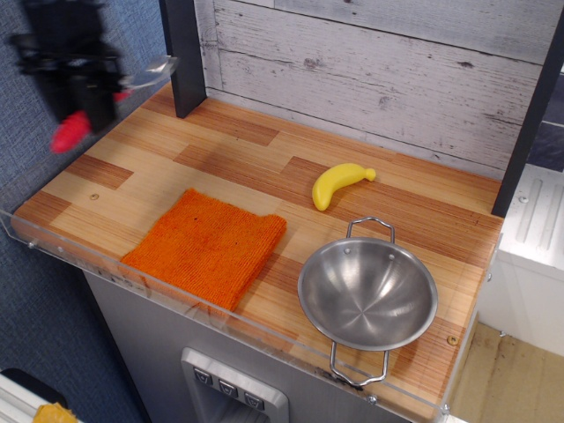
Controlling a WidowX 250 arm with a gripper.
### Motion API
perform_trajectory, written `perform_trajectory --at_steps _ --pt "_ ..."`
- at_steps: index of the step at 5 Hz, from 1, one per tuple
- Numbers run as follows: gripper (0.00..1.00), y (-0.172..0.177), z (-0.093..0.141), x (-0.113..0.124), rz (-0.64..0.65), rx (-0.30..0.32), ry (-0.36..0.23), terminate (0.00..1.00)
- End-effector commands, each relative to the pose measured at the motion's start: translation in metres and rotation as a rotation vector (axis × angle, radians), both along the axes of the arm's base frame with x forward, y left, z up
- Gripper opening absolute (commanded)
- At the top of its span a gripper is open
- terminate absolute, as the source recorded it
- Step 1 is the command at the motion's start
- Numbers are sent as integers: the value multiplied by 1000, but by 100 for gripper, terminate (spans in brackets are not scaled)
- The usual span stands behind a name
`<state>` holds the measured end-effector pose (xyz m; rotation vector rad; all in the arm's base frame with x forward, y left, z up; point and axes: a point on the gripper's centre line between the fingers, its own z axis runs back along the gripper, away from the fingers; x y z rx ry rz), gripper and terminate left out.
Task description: Put the red fork on the cloth.
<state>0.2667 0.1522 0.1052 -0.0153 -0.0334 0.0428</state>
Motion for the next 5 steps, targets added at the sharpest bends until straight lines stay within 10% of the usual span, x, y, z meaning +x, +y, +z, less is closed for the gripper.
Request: perform_trajectory --at_steps 1,5 --pt "0 -68 2 18 -108 90 -27 0" --pt "0 -67 -12 -57 -95 72 24 0"
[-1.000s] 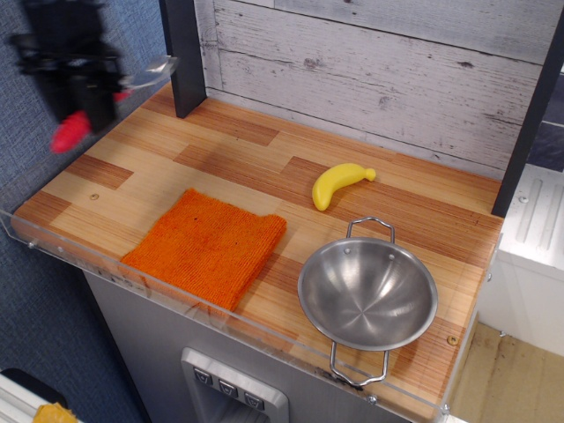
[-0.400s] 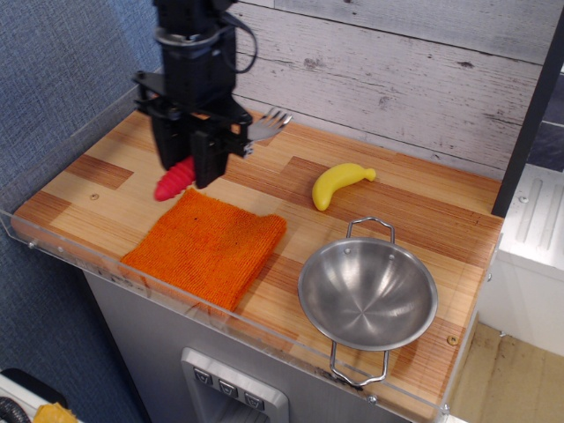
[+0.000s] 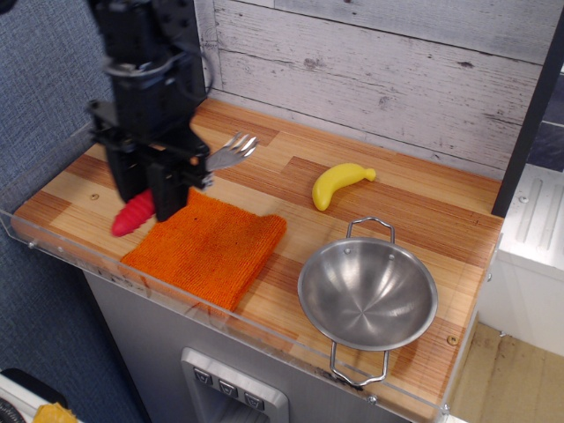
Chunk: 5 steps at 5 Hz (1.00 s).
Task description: Put the red fork on the cloth.
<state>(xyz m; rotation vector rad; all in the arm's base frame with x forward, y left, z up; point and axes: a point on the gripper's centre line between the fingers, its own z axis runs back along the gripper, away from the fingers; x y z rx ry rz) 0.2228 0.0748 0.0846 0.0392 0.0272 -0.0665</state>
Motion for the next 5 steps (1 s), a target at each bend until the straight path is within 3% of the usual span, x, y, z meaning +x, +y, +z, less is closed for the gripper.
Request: perform_trajectory --at_steps 1,5 --pt "0 15 -1 -21 18 8 -21 0" --pt "0 -28 -60 3 -56 36 40 0"
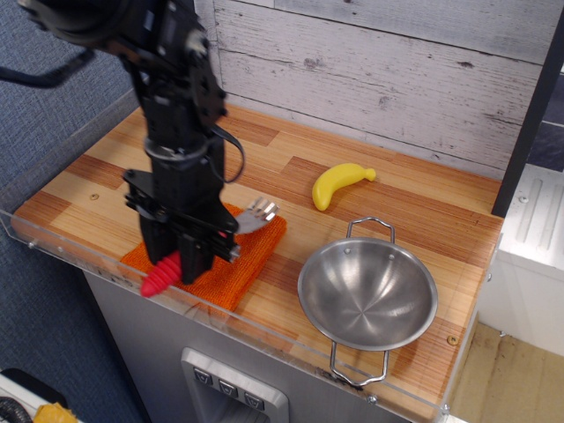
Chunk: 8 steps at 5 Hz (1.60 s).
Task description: Put the red fork on the cloth.
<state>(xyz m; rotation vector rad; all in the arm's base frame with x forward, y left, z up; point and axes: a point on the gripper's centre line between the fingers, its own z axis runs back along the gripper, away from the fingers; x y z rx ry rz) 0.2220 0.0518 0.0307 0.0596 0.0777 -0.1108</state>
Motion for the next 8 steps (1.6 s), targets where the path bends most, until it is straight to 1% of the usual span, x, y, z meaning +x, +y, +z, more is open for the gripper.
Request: perform_trajectory --at_steps 1,2,3,5,6,7,8 --pt "0 -6 -13 10 -8 17 1 0" --pt "0 -2 -8 16 4 17 -9 0" --pt "0 10 -2 20 34 10 -12 0" --pt "0 34 14 41 78 -3 -39 0" --pt "0 37 16 46 80 -13 -46 0" --pt "0 29 12 42 46 -16 -24 0" --pt "100 23 12 35 11 -26 -9 0"
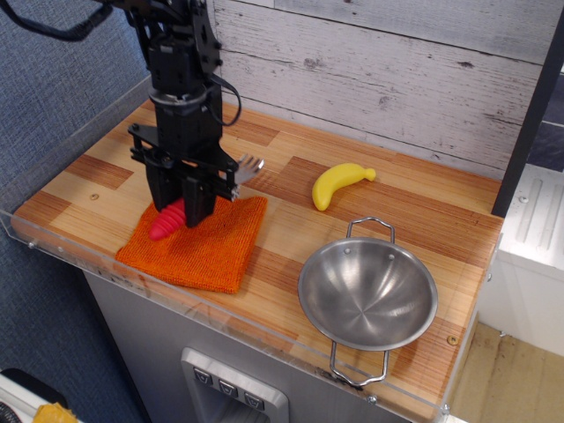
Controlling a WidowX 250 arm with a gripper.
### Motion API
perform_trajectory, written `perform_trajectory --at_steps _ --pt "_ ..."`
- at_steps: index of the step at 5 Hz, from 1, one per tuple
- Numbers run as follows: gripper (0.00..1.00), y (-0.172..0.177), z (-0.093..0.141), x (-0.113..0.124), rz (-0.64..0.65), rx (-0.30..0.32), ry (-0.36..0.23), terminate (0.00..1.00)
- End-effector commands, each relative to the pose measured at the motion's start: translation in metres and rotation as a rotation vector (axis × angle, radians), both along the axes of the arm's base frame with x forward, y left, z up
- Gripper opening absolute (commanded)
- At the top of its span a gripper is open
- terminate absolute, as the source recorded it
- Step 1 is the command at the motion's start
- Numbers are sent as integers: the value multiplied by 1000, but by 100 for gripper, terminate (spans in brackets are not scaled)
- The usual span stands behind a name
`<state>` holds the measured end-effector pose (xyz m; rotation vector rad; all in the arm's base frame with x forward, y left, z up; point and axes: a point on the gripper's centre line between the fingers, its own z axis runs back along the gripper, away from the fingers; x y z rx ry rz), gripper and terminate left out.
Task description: Put the red fork on the cloth.
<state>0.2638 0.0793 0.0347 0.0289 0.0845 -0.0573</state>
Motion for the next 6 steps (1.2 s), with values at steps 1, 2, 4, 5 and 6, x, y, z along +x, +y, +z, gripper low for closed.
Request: perform_trajectory --at_steps 1,2,4,5,6 --pt "100 -7 13 -10 -52 9 -19 0" --pt "100 -3 15 -13 -46 4 -16 0" --pt "100 12 79 -19 -14 7 -58 0" --pt "100 20 105 -14 -6 0 -96 0" --pt "100 24 117 -3 -18 -12 -172 100"
